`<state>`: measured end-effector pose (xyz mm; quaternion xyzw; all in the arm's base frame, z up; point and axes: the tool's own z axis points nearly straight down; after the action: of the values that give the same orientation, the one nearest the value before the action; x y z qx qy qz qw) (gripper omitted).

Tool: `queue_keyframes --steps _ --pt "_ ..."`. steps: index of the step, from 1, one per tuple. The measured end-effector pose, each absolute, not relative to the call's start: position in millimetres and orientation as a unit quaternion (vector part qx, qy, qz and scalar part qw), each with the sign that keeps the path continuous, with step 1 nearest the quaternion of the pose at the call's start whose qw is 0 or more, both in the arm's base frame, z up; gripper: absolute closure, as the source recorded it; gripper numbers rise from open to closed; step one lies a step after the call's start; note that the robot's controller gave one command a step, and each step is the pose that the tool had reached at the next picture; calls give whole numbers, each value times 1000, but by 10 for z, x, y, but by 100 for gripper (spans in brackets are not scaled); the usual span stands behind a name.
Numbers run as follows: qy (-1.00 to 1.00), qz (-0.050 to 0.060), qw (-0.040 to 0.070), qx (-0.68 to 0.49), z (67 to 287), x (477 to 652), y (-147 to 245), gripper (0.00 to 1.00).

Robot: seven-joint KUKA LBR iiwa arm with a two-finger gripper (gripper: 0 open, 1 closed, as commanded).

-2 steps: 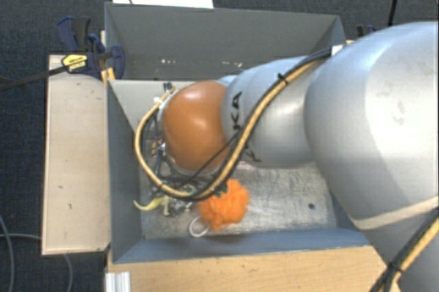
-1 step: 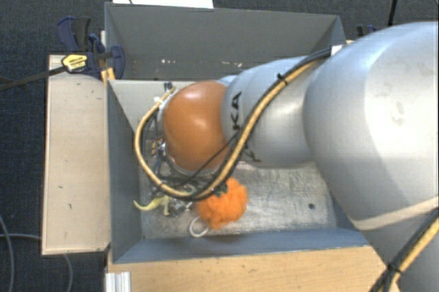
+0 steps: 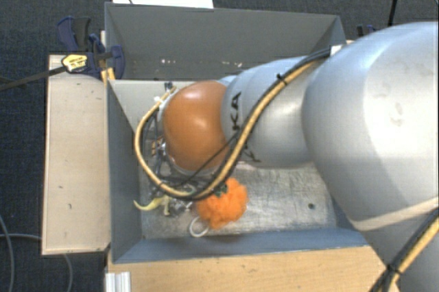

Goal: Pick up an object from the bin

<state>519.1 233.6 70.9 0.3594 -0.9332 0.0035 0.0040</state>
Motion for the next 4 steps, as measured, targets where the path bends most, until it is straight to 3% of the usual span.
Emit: queue_keyframes --steps 1,2,3,4 --pt "-934 3 4 358 709 5191 2336 100" --pt "-934 3 4 357 709 5191 2336 0" --pt "-934 3 4 356 709 5191 2335 100" --pt "-935 3 5 355 709 5191 2336 100"
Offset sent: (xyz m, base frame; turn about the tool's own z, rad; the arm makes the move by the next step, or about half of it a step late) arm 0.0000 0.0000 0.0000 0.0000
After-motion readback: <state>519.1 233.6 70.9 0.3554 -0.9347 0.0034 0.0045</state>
